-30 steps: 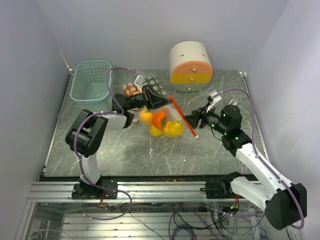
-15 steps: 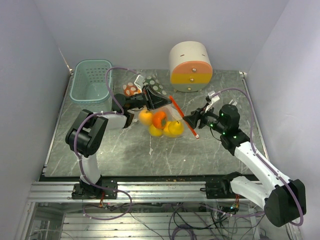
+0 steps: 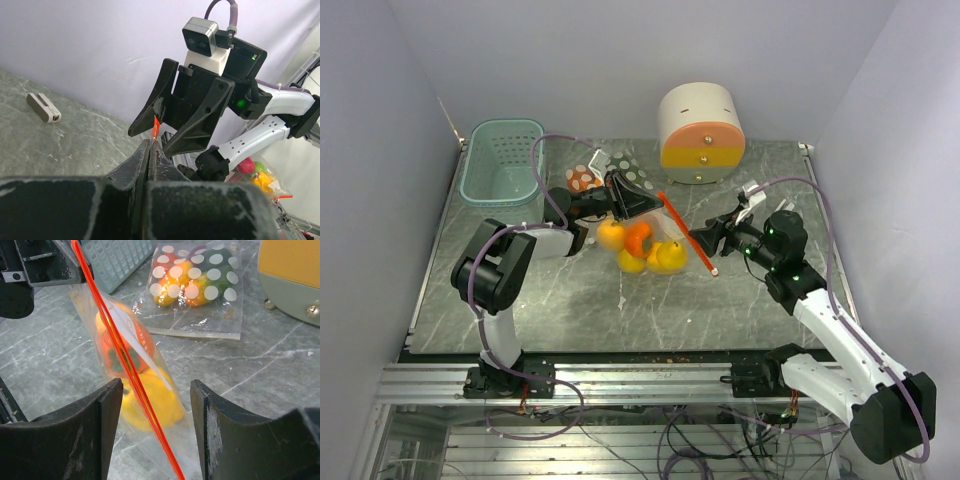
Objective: Open the zip-top bag and remove the fake food
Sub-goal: Unzip the zipper food storage bag at the center of the board, then open the zipper of the food storage bag at the center of the board.
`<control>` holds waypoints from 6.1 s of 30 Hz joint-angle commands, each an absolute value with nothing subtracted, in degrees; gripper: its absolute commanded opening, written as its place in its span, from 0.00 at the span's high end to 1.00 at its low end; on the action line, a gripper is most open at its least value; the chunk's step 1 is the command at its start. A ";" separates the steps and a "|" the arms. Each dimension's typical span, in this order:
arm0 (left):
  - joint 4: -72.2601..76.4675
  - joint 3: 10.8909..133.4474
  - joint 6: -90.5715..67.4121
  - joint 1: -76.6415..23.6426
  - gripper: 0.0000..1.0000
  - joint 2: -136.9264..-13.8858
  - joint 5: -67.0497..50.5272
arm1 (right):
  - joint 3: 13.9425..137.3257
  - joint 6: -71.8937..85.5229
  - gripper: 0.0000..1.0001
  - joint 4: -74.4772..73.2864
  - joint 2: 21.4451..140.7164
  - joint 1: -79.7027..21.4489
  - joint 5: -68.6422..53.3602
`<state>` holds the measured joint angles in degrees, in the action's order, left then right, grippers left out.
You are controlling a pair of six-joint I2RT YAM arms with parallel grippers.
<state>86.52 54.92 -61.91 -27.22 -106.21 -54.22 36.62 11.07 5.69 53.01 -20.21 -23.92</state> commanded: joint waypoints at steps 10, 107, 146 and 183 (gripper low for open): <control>98.74 55.05 -61.21 -27.60 0.93 -104.91 -55.43 | 37.07 9.96 0.43 8.37 57.39 -20.00 -23.27; 36.30 51.24 -28.08 -35.25 0.38 -90.31 -13.16 | 37.41 27.72 1.00 -1.40 60.69 -18.14 8.05; 36.01 62.58 0.38 -57.32 0.28 -114.97 -2.02 | 27.42 30.21 1.00 6.44 54.66 -24.62 -3.03; 37.53 57.75 -1.98 -57.45 0.76 -118.87 -24.06 | 28.45 27.91 1.00 6.39 56.20 -24.01 -2.86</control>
<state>35.40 59.99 -0.51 -56.36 -118.45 -19.86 27.64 27.83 4.38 56.45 -23.83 -2.33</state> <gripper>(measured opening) 0.197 0.004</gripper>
